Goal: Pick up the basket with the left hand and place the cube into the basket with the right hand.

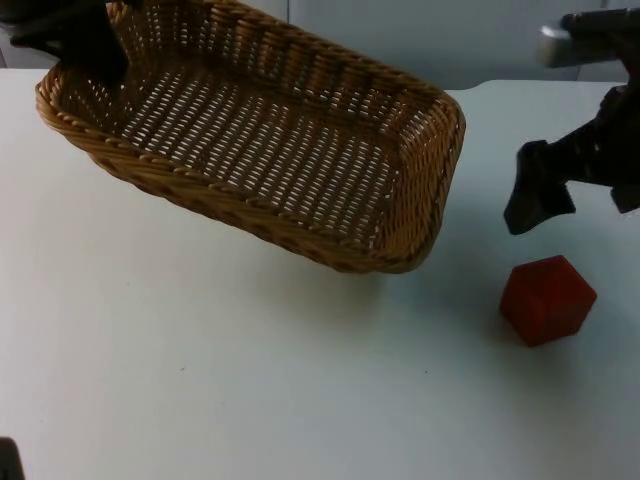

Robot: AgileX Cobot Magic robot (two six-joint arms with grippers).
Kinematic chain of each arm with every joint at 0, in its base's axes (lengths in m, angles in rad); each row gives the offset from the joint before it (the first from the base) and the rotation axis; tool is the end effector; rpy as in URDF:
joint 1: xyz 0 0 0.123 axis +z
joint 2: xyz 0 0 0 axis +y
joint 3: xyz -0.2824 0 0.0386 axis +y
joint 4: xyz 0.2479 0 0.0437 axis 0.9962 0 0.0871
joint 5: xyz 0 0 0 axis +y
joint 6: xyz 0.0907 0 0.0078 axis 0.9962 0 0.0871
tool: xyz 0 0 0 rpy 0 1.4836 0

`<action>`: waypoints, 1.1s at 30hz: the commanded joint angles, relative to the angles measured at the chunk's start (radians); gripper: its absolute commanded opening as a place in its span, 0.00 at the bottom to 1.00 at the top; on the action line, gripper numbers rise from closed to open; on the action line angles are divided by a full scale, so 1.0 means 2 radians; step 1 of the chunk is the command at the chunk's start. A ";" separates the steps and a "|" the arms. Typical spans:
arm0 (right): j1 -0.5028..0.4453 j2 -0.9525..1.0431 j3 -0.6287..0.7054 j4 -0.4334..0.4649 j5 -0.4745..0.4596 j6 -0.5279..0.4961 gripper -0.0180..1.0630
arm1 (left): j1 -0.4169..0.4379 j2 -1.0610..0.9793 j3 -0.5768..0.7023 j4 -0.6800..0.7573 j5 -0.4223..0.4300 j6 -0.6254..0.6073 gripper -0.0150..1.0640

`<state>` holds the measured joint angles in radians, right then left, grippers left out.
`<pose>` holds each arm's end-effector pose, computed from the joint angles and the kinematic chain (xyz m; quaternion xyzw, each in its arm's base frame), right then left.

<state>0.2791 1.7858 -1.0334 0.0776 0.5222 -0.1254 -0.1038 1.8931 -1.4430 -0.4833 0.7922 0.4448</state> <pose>0.3286 0.0978 0.1688 -0.1683 0.9668 0.0399 0.1879 0.4022 -0.0722 0.2337 0.1329 0.9496 -0.1645 0.2316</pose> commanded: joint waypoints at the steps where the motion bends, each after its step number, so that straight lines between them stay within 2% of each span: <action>1: 0.007 0.013 -0.004 0.020 -0.004 -0.002 0.95 | -0.001 -0.008 -0.004 -0.016 -0.005 -0.004 0.01; 14: 0.012 0.078 -0.002 0.026 0.017 -0.002 0.94 | -0.001 -0.008 -0.004 -0.016 -0.007 -0.004 0.01; 15: 0.012 0.083 -0.002 0.026 0.018 -0.002 0.93 | -0.001 -0.008 -0.004 -0.016 -0.007 -0.004 0.01; 16: 0.012 0.089 -0.002 0.026 0.018 -0.002 0.88 | -0.001 -0.008 -0.004 -0.016 -0.007 -0.004 0.01; 17: 0.012 0.089 -0.002 0.026 0.018 -0.002 0.88 | -0.001 -0.008 -0.004 -0.016 -0.007 -0.004 0.01; 18: 0.012 0.096 -0.002 0.026 0.017 -0.002 0.80 | -0.001 -0.008 -0.004 -0.017 -0.008 -0.004 0.01; 19: 0.012 0.102 -0.002 0.026 0.012 -0.002 0.63 | -0.001 -0.008 -0.004 -0.017 -0.008 -0.004 0.01; 21: 0.012 0.107 -0.002 0.010 -0.004 0.021 0.14 | -0.001 -0.008 -0.004 -0.017 -0.008 -0.004 0.01; 22: 0.009 0.107 -0.002 -0.022 -0.011 0.057 0.03 | -0.001 -0.008 -0.004 -0.017 -0.009 -0.004 0.01; 23: 0.009 0.107 -0.002 -0.022 -0.011 0.057 0.03 | -0.001 -0.008 -0.004 -0.017 -0.009 -0.004 0.01; 24: 0.004 0.104 -0.010 -0.080 -0.009 0.115 0.03 | -0.001 -0.008 -0.004 -0.016 -0.009 -0.004 0.01; 26: -0.002 0.092 -0.035 -0.212 0.031 0.224 0.02 | -0.001 -0.008 -0.004 -0.016 -0.010 -0.004 0.01; 27: -0.005 0.082 -0.053 -0.259 0.054 0.254 0.01 | -0.001 -0.008 -0.004 -0.017 -0.010 -0.004 0.01; 28: -0.005 0.082 -0.053 -0.259 0.054 0.254 0.01 | -0.001 -0.008 -0.004 -0.017 -0.010 -0.004 0.01; 29: -0.006 0.074 -0.075 -0.291 0.079 0.268 0.01 | -0.001 -0.008 -0.004 -0.016 -0.010 -0.004 0.01; 30: -0.006 0.062 -0.094 -0.301 0.096 0.266 0.01 | -0.001 -0.008 -0.004 -0.016 -0.010 -0.004 0.01; 31: -0.006 0.050 -0.117 -0.295 0.103 0.254 0.01 | -0.001 -0.008 -0.004 -0.016 -0.011 -0.004 0.01; 32: -0.003 0.039 -0.139 -0.269 0.105 0.232 0.01 | -0.001 -0.008 -0.004 -0.016 -0.011 -0.004 0.01; 33: -0.003 0.039 -0.139 -0.269 0.105 0.232 0.01 | -0.001 -0.008 -0.004 -0.016 -0.011 -0.004 0.01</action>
<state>0.2687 1.8911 -1.2896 -0.4474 0.7141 0.3341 -0.1038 1.8931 -1.4430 -0.4833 0.7846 0.4448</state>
